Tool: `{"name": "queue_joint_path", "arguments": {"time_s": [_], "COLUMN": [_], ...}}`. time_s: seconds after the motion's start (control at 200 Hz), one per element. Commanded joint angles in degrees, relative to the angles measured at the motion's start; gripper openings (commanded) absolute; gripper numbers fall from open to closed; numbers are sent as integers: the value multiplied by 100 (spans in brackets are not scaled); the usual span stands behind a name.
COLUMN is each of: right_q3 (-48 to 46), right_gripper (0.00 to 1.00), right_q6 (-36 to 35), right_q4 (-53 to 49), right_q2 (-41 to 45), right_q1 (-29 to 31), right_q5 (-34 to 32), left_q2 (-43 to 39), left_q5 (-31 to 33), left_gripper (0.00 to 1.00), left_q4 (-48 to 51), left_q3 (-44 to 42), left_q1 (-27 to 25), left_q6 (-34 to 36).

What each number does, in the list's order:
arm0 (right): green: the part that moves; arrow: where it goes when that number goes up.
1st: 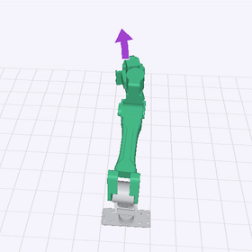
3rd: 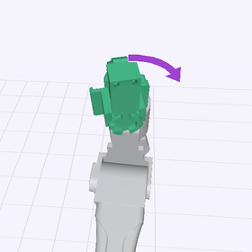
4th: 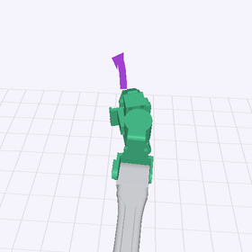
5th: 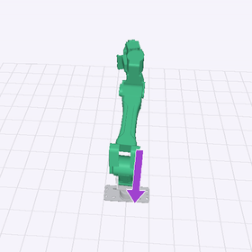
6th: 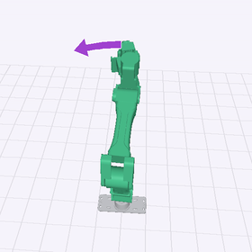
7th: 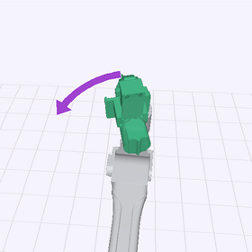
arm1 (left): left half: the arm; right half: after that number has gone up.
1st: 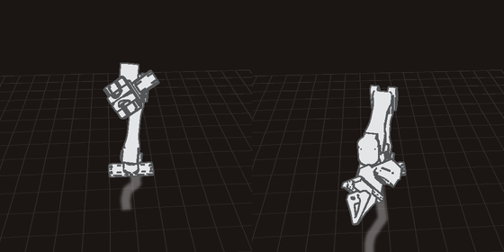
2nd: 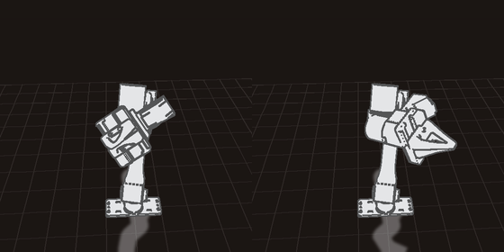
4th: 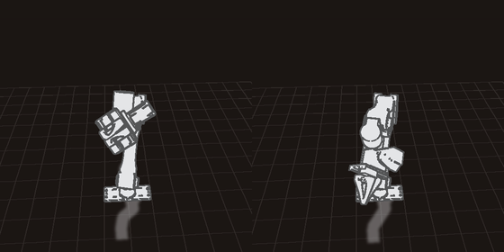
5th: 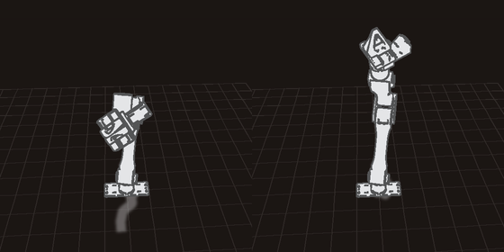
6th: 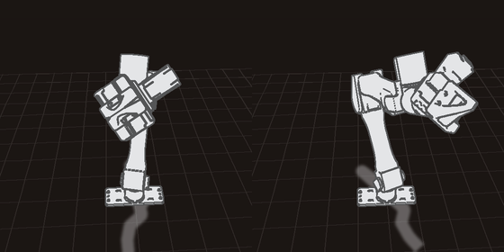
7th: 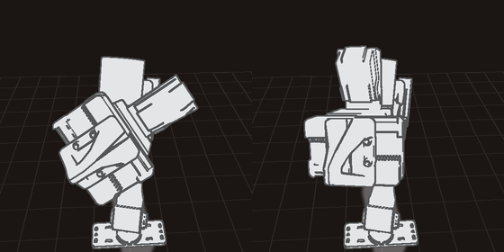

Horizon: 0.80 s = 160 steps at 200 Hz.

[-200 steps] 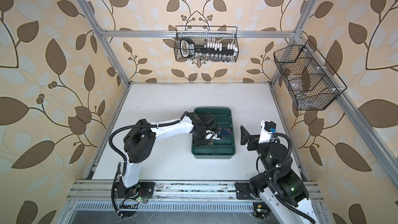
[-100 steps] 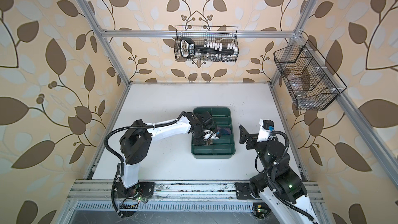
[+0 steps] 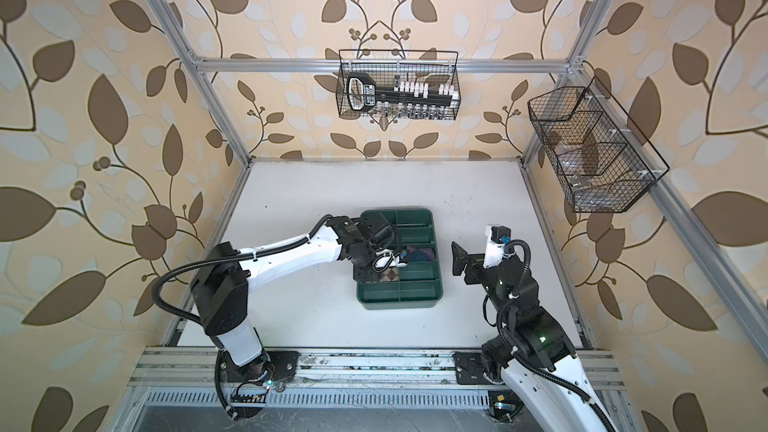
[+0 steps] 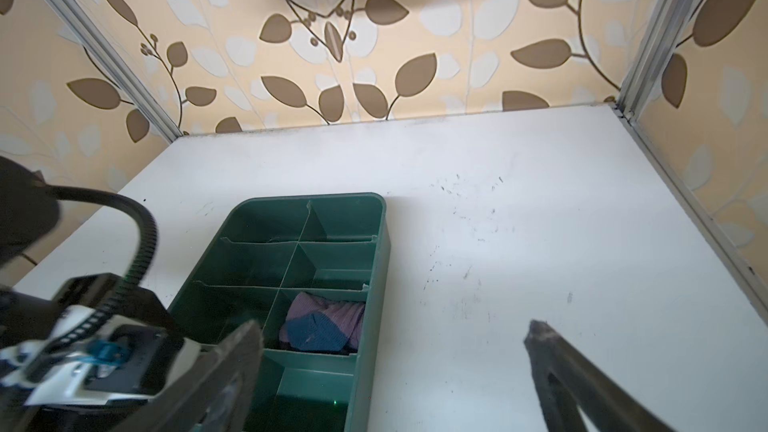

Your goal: Roll the socks

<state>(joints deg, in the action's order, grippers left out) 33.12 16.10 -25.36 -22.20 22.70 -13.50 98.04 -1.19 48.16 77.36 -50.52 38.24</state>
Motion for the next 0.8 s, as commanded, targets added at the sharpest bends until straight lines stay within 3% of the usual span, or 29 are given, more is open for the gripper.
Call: {"name": "queue_joint_path", "arguments": {"time_s": [0.0, 0.115, 0.185, 0.285, 0.34, 0.44, 0.545, 0.605, 0.66, 0.74, 0.795], "right_q3": [-82, -181, -325, -734, -937, -1070, -1232, -1456, -1688, -2046, -2407], "right_gripper": [100, 100, 100, 100, 100, 100, 100, 100, 100, 100, 100], "right_q6": [174, 148, 216, 299, 155, -368, -1198, -1685, -1969, -1612, -1499], "right_q4": [167, 437, 837, 2009, 2719, 3571, 4229, 4691, 4854, 5005, 5349], "right_q2": [-98, -232, -360, -645, -874, -1403, -1864, -1993, -1987, -1826, -1686], "right_q1": [-10, -11, -6, -21, -19, -22, -52, -141, -309, -590, -698], "right_q5": [7, -140, -457, -897, -1112, -1891, -2919, -3303, -3119, -2844, -2591], "left_q2": [-735, -1812, -2661, -3986, -4731, -5733, -6273, -6398, -6455, -6314, -6031], "left_q5": [157, 473, 934, 2099, 2746, 3843, 5013, 5600, 5627, 5542, 5199], "left_gripper": [56, 57, 65, 81, 98, 99, 99, 99, 99, 99, 99], "left_q4": [158, -543, -1370, -3149, -4074, -5089, -5198, -5281, -5019, -4786, -5000], "left_q3": [-218, -734, -1269, -2456, -3111, -3931, -4429, -4834, -5212, -5672, -5828], "left_q1": [69, 69, 86, 141, 218, 542, 1206, 1845, 2600, 3622, 4114], "left_q6": [-213, -703, -1082, -1567, -1706, -1956, -2313, -2924, -3835, -5300, -5577]}}
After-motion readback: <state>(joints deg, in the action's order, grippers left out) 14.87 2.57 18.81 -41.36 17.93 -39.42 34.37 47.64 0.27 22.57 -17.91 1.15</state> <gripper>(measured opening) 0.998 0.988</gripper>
